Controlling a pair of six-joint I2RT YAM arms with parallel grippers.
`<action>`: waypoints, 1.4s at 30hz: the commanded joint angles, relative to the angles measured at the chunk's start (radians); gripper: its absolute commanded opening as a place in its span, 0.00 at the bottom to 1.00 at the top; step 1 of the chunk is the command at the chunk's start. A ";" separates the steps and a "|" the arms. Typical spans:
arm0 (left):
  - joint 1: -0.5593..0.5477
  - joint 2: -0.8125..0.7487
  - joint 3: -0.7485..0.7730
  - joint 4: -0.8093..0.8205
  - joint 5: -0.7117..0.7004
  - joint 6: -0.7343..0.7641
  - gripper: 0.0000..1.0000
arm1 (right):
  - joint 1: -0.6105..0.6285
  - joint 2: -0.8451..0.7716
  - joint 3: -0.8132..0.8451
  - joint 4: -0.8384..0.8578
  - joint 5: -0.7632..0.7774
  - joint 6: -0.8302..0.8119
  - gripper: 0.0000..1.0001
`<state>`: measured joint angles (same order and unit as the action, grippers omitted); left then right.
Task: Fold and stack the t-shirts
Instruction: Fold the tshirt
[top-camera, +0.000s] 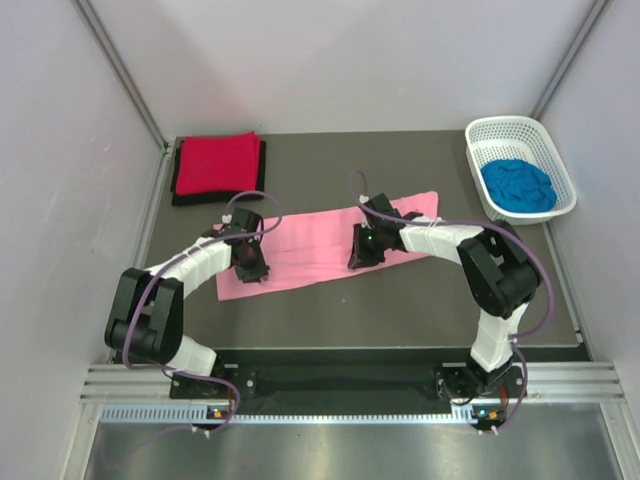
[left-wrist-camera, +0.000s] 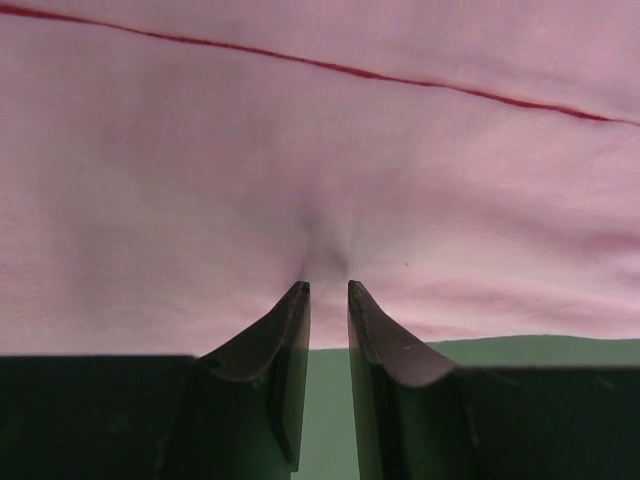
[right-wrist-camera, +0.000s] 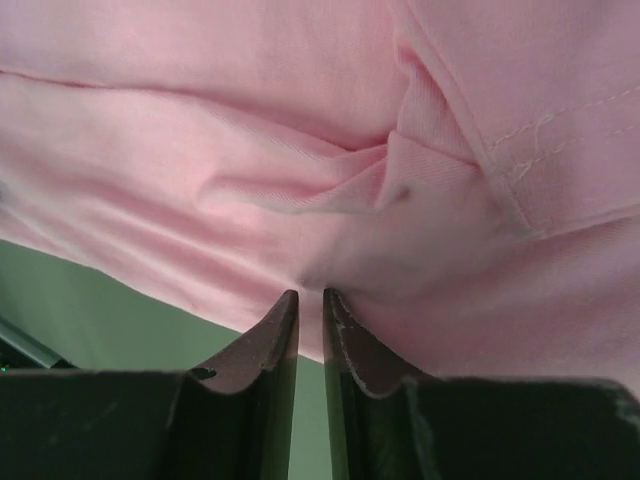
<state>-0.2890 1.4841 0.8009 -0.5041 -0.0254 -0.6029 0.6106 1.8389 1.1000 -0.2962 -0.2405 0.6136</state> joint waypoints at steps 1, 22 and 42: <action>0.010 -0.056 0.102 -0.070 -0.030 0.008 0.27 | 0.009 -0.044 0.096 -0.030 0.058 -0.003 0.18; 0.120 0.136 0.078 0.079 0.090 0.060 0.27 | 0.012 0.175 0.304 -0.075 0.179 0.072 0.22; 0.120 0.090 0.050 0.076 0.058 0.017 0.28 | 0.008 0.197 0.439 -0.148 0.257 0.018 0.09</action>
<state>-0.1768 1.5921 0.8658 -0.4046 0.1108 -0.5999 0.6113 2.0571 1.4620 -0.4187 -0.0086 0.6521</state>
